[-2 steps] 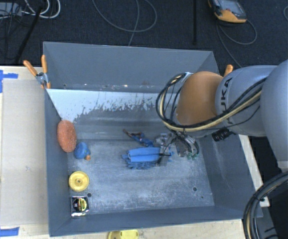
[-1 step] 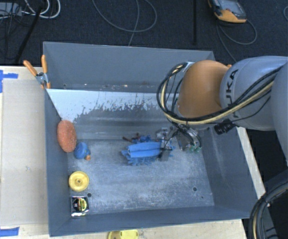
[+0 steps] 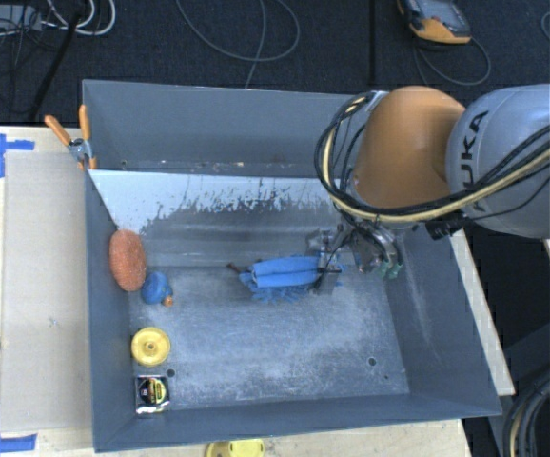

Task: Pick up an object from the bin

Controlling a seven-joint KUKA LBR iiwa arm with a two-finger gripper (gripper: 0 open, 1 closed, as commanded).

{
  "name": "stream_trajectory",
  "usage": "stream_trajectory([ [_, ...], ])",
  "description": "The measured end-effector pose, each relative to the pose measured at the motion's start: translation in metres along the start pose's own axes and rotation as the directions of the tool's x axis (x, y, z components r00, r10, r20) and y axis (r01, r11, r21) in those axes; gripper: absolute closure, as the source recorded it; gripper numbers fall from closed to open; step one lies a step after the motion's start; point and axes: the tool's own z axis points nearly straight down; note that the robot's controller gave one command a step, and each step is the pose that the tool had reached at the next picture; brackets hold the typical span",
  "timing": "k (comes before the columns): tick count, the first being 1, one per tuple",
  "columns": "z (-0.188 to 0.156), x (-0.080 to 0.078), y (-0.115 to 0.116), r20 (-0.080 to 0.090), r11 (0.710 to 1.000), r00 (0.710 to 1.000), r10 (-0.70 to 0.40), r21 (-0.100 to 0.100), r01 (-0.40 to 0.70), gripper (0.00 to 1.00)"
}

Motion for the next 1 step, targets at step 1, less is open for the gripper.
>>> stream_trajectory([
  [1, -0.0606, -0.0039, 0.0027, 0.002, 1.000, 1.000, 0.016, 0.000, -0.016, 1.00],
])
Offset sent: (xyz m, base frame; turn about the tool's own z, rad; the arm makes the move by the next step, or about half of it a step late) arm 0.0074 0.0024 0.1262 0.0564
